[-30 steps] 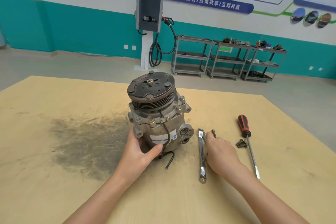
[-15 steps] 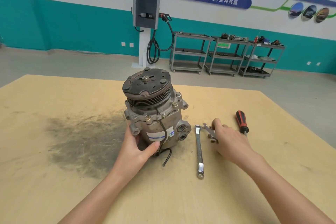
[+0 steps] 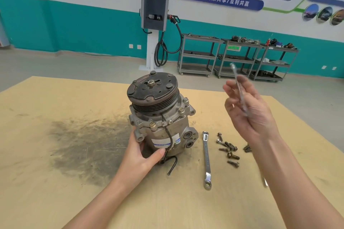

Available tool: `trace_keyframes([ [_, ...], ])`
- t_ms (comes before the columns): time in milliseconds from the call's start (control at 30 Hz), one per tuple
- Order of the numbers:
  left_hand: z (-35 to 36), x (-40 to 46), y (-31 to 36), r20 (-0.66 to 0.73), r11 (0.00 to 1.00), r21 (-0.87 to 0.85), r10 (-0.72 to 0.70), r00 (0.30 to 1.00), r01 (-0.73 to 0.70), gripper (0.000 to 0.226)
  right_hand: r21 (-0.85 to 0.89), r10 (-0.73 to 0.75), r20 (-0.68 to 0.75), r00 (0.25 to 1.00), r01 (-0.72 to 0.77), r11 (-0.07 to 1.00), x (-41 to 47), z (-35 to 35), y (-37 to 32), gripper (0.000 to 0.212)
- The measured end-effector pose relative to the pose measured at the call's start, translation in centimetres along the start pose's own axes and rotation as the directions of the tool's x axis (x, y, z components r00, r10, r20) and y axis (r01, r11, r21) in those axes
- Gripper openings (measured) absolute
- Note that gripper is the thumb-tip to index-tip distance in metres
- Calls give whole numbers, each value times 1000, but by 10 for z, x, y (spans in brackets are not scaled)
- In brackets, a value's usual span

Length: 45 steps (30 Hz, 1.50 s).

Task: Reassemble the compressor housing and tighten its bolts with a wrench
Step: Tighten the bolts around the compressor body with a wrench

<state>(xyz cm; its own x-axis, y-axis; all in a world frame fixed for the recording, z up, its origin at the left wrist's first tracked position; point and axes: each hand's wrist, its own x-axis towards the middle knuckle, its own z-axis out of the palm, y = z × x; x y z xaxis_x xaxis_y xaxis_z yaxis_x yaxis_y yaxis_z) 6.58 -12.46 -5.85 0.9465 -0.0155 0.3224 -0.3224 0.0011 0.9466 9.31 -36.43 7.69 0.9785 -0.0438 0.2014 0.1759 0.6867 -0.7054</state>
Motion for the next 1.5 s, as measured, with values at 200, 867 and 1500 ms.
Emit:
trace_keyframes([
  [200,-1,0,-1,12,1000,9,-10,1000,10,68,-115,-296,53,954,300,947,2,25,23,16],
  [867,-2,1,0,19,999,4,-37,999,37,78,-542,48,44,998,-16,841,37,27,28,33],
  [1500,0,8,-4,-53,998,47,-36,998,39,69,-627,488,107,866,-322,709,83,38,29,33],
])
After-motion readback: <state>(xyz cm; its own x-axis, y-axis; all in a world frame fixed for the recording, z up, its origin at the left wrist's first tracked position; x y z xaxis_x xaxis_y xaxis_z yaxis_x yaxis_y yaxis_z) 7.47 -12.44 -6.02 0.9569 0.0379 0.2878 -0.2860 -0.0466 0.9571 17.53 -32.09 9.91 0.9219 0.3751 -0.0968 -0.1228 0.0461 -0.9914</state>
